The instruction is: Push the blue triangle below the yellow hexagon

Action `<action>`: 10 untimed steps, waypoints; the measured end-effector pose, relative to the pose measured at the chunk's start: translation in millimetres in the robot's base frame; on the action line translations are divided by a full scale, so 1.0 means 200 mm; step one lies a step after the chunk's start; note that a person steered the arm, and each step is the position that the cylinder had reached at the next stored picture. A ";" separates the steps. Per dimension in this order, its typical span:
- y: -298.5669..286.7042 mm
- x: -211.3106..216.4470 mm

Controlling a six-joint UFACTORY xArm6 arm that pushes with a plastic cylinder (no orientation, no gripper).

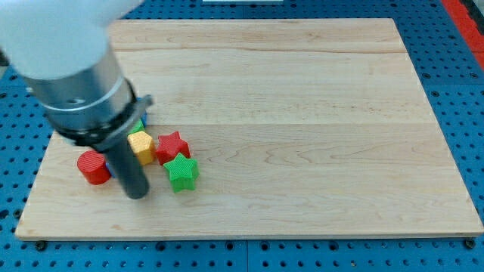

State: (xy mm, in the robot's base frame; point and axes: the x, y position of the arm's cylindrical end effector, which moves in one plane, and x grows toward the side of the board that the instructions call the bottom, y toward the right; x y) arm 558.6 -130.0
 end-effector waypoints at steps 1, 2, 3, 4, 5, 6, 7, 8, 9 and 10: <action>0.25 -0.02; 0.57 -0.09; 0.76 -0.35; 0.82 -0.46; 0.85 -0.69; 0.48 -1.14; -0.10 -1.30; -0.59 -1.07; -0.76 -0.60; -0.83 -0.19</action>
State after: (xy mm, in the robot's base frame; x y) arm 520.4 -296.7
